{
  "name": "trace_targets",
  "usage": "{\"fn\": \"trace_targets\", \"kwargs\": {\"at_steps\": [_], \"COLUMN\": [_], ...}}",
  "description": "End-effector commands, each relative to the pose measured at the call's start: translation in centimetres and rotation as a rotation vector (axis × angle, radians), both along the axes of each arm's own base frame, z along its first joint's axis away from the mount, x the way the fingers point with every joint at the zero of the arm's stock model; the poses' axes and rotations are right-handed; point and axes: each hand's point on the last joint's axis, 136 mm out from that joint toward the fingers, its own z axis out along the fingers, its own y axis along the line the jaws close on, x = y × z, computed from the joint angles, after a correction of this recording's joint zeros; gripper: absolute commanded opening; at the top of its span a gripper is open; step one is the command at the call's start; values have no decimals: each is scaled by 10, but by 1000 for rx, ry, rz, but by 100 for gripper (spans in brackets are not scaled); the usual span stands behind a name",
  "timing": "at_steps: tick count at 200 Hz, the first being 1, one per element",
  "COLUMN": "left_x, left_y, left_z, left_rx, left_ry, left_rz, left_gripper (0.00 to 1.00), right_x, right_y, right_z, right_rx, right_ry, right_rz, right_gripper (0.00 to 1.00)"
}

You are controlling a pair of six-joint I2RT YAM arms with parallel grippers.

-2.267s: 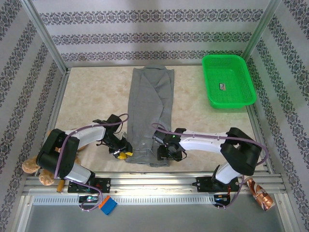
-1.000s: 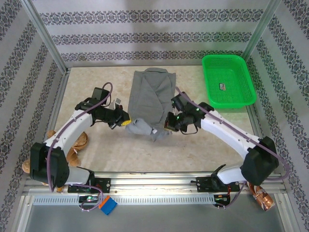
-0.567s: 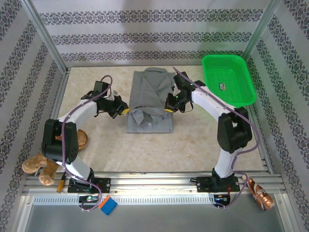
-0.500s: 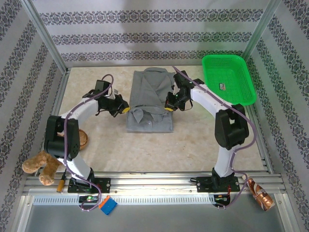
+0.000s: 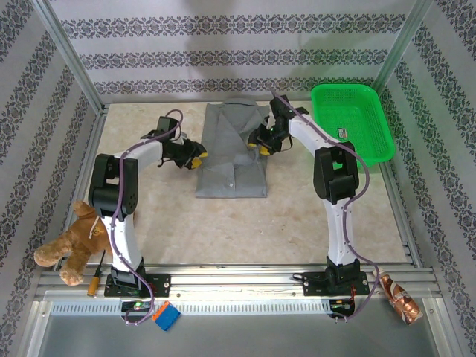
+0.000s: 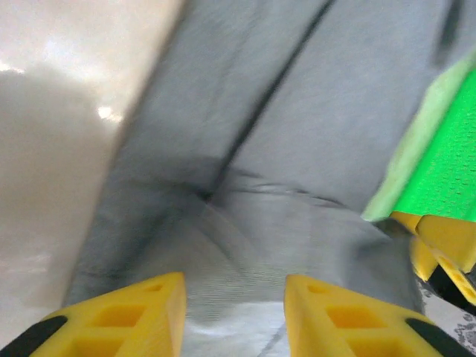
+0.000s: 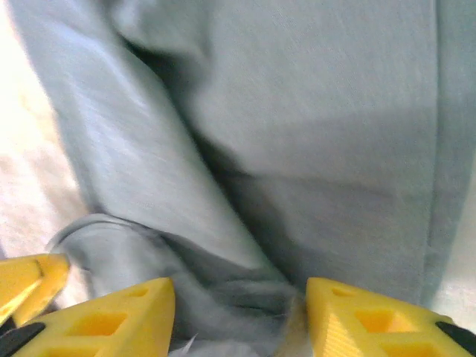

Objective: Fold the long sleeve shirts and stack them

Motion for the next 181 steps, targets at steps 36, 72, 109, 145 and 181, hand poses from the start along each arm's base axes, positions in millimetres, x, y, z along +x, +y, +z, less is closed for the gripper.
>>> {"fn": "trace_targets", "kwargs": {"at_steps": [36,72,109,145,181], "left_x": [-9,-65,-109,-132,-129], "left_y": [48,39,-3,-2,-7], "left_z": [86,69,28,-5,-16], "left_rx": [102,117,-6,39,-23], "left_ry": [-147,-91,-27,41,50], "left_rz": [93,3,-105,-104,-61], "left_gripper": [51,57,57,57,58], "right_x": [-13,-83,-133,-155,-165], "right_y": [-12,-25,-12,-6,-13], "right_z": [100,55,-11,-39,-46], "right_rx": [12,-82,-176,-262,-291], "right_ry": [-228,-124,-3,43,53], "right_rz": [-29,18,114,149,142], "right_gripper": [62,64,60,61,63]}}
